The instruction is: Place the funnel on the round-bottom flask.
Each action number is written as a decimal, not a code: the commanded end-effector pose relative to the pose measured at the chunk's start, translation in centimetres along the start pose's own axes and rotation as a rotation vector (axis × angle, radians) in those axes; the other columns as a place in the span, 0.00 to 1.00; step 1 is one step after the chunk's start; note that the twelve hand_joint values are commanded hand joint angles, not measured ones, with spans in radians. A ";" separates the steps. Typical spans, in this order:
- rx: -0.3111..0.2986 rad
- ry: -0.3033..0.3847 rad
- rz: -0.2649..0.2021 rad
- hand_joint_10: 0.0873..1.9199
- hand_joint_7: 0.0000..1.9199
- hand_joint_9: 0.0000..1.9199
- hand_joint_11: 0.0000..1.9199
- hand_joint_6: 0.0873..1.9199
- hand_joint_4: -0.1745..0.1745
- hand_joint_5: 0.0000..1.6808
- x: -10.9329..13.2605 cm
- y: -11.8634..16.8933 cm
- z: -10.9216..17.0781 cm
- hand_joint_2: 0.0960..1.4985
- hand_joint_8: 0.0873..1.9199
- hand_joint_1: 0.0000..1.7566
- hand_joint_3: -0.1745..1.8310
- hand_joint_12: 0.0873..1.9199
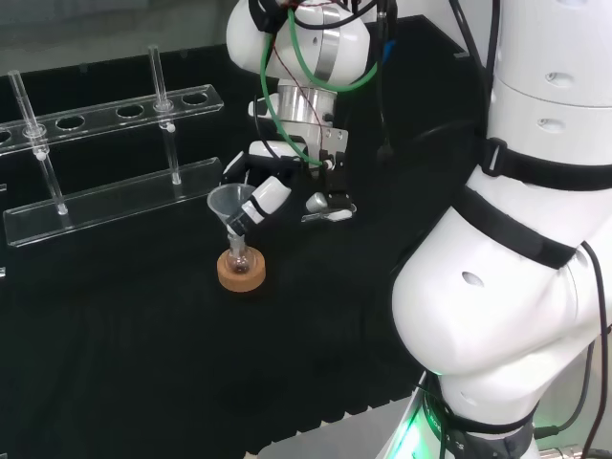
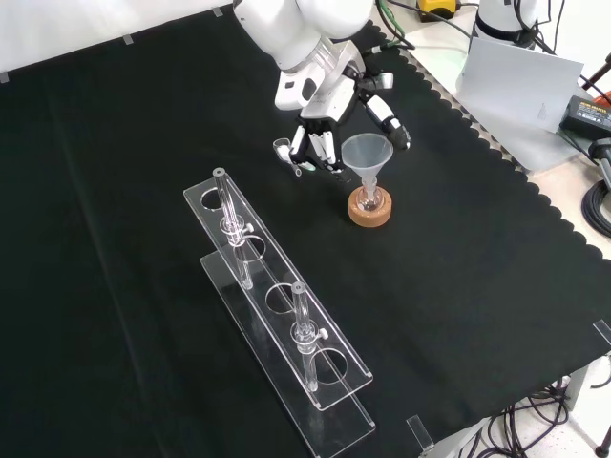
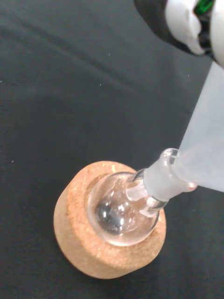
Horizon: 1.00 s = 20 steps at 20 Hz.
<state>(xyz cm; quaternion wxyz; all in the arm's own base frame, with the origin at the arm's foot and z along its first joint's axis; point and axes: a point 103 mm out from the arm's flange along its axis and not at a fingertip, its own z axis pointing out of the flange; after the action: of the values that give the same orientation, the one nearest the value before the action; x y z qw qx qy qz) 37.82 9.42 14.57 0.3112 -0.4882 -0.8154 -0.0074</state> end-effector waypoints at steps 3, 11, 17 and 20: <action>0.030 -0.023 0.006 0.08 0.74 0.60 0.06 0.22 0.89 0.69 -0.3 -0.3 0.6 0.29 0.08 0.53 0.42 0.79; 0.071 -0.031 0.014 0.08 0.72 0.59 0.05 0.21 0.89 0.67 0.0 -0.6 1.4 0.29 0.08 0.53 0.42 0.79; 0.094 -0.107 0.023 0.09 0.60 0.52 0.02 0.26 0.71 0.47 0.7 -1.2 0.4 0.28 0.06 0.48 0.40 0.80; 0.148 -0.151 0.034 0.13 0.48 0.41 0.00 0.16 0.60 0.34 1.3 -1.5 -0.7 0.29 0.06 0.42 0.36 0.78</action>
<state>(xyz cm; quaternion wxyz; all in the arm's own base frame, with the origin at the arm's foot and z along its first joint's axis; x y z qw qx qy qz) 36.53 9.36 14.50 0.2986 -0.4836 -0.8212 0.0515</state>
